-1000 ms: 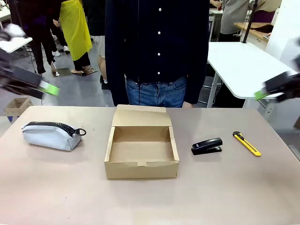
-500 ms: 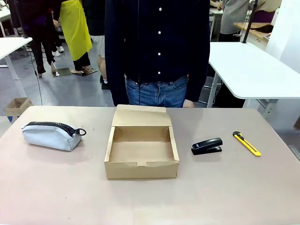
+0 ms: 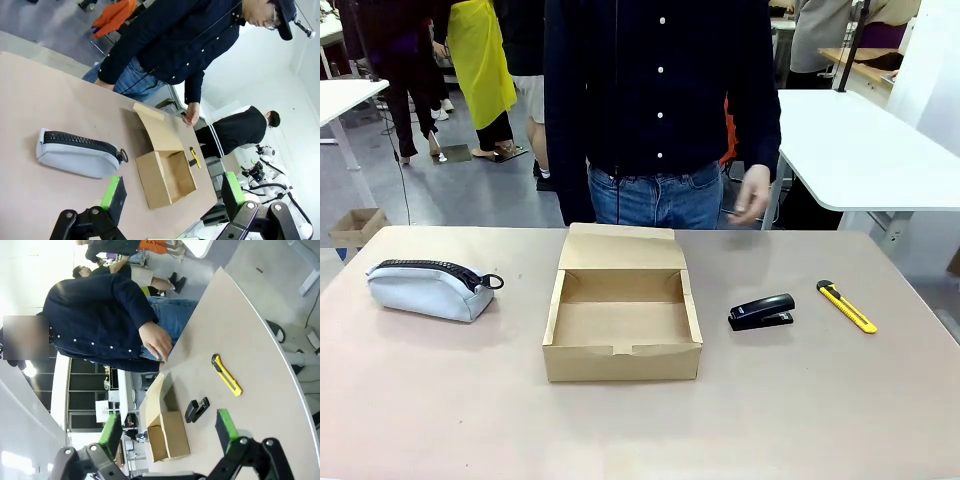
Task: Pack the items into the box.
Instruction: Pick up the item specified by the human and place it in the Mailer Box.
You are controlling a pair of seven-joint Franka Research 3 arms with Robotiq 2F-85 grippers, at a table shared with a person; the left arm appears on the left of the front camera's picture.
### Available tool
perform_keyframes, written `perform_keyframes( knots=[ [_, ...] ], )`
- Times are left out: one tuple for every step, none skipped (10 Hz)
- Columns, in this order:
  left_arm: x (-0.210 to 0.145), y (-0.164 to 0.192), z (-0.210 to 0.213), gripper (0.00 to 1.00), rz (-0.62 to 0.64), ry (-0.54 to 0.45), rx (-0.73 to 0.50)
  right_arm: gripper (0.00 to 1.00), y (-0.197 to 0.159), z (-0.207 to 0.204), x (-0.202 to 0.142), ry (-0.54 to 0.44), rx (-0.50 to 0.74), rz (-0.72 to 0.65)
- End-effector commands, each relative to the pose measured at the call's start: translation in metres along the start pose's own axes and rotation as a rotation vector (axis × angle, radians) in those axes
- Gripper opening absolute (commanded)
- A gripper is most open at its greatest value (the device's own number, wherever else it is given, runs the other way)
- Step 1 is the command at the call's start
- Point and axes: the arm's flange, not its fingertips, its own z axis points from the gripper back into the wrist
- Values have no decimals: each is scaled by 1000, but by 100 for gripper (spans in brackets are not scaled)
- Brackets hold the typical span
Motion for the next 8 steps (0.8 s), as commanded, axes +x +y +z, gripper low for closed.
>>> perform_keyframes(
  knots=[
    [0, -7, 5, 100, -29, 16, -5, 100, 9, 6, -2, 5, 1, 18],
    [0, -7, 5, 100, -29, 16, -5, 100, 9, 6, -2, 5, 1, 18],
    [0, -7, 5, 100, -29, 16, -5, 100, 9, 6, -2, 5, 1, 18],
    [0, -7, 5, 100, -29, 16, -5, 100, 9, 6, -2, 5, 1, 18],
    [0, -7, 5, 100, -29, 16, -5, 100, 9, 6, -2, 5, 1, 18],
    [0, -7, 5, 100, -29, 16, -5, 100, 9, 6, -2, 5, 1, 18],
    [0, -7, 5, 100, -29, 16, -5, 100, 9, 6, -2, 5, 1, 18],
    [0, -7, 5, 100, -29, 16, -5, 100, 9, 6, -2, 5, 1, 18]
  ],
)
